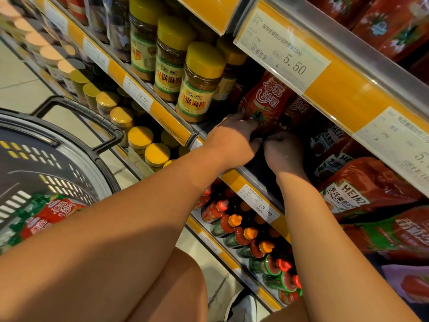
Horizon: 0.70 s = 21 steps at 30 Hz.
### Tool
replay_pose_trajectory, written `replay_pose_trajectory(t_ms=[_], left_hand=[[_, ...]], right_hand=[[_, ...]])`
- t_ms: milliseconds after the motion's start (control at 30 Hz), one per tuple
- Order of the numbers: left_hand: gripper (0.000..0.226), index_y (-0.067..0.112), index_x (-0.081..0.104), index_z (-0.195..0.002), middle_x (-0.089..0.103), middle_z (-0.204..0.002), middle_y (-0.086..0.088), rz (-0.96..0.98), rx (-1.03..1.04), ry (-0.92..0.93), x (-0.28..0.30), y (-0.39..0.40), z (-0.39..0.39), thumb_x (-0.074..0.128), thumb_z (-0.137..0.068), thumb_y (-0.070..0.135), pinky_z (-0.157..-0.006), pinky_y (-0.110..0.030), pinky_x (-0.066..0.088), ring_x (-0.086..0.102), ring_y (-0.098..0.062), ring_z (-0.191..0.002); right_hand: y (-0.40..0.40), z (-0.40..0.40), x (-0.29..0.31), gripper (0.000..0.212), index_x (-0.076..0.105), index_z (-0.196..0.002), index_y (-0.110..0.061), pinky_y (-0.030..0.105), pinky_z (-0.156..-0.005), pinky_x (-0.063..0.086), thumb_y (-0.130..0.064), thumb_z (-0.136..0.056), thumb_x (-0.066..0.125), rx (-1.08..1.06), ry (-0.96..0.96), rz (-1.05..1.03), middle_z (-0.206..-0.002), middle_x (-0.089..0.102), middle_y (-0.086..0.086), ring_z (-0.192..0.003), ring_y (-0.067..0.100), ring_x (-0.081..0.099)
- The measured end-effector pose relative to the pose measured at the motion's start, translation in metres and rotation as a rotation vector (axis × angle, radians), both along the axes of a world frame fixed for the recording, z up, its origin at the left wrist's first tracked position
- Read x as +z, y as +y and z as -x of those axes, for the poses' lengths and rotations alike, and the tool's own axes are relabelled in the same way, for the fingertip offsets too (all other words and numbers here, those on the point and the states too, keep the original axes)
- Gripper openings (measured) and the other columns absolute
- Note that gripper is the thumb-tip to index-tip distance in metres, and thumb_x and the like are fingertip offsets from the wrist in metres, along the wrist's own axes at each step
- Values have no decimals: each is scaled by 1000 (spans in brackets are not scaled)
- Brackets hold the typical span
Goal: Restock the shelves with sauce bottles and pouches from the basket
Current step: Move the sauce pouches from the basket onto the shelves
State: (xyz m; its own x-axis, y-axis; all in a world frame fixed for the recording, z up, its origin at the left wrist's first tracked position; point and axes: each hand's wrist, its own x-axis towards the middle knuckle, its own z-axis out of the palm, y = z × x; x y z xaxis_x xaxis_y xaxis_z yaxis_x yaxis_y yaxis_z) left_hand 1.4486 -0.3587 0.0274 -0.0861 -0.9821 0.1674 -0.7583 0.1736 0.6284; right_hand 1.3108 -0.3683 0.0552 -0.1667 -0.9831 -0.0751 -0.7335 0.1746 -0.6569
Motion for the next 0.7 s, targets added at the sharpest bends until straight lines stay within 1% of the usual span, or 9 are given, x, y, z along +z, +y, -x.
replay_pose_trajectory(t_ms=[100,167,233,300,367,467,567,633,700], left_hand=[[42,20,61,-137,54,-142,-12,-3,0,15,1,0,0,58,-100,40,-107,-46,46,46,-34,-134],[41,18,61,-136,55,-141,-13,-9,-5,34,2,-1,0,58,-101,38,-106,-46,47,48,-34,-132],[39,16,61,-136,55,-138,-14,-16,-14,55,4,0,-1,58,-101,33,-102,-46,49,52,-35,-127],[39,16,61,-138,54,-138,-15,-20,-31,83,8,5,-5,60,-101,26,-101,-45,50,54,-35,-125],[42,19,60,-141,55,-138,-14,-11,-48,99,12,15,-13,61,-99,23,-100,-43,50,54,-33,-125],[40,21,62,-138,61,-132,-10,-9,-65,61,27,34,-34,60,-99,27,-99,-42,51,56,-29,-122],[37,21,62,-138,62,-134,-3,22,-55,95,45,69,-64,60,-101,28,-102,-38,49,57,-21,-123],[38,25,60,-140,61,-137,2,43,-42,92,49,106,-93,61,-102,29,-104,-37,48,56,-17,-125],[41,30,57,-143,57,-140,8,21,-8,64,43,149,-130,62,-102,32,-105,-35,46,53,-13,-127]], right_hand=[[6,-2,-1,10,62,-86,-23,40,-87,54,-17,-92,57,20,21,-3,-102,68,3,-97,25,64],[12,-5,0,3,62,-96,-24,45,-94,54,-25,-94,59,44,41,5,-111,67,5,-104,27,63],[18,-9,2,16,66,-109,-21,45,-98,53,-29,-96,60,100,64,0,-119,67,7,-111,28,62],[23,-14,7,31,65,-126,-17,43,-101,51,-27,-97,61,136,134,-32,-132,63,8,-121,29,60],[32,-18,12,39,61,-135,-20,41,-100,51,-24,-97,60,152,184,-43,-140,60,7,-125,29,57],[57,-25,20,49,53,-144,-23,41,-100,50,-23,-95,60,251,173,-8,-146,53,4,-126,25,55],[89,-41,29,45,55,-139,-30,32,-87,46,-24,-95,62,410,151,71,-141,56,-2,-111,15,58],[111,-58,34,44,56,-138,-30,26,-85,39,-23,-95,64,505,161,134,-140,55,-4,-110,11,55],[135,-77,36,49,54,-142,-28,23,-87,36,-22,-94,65,582,166,160,-142,54,-6,-112,7,52]])
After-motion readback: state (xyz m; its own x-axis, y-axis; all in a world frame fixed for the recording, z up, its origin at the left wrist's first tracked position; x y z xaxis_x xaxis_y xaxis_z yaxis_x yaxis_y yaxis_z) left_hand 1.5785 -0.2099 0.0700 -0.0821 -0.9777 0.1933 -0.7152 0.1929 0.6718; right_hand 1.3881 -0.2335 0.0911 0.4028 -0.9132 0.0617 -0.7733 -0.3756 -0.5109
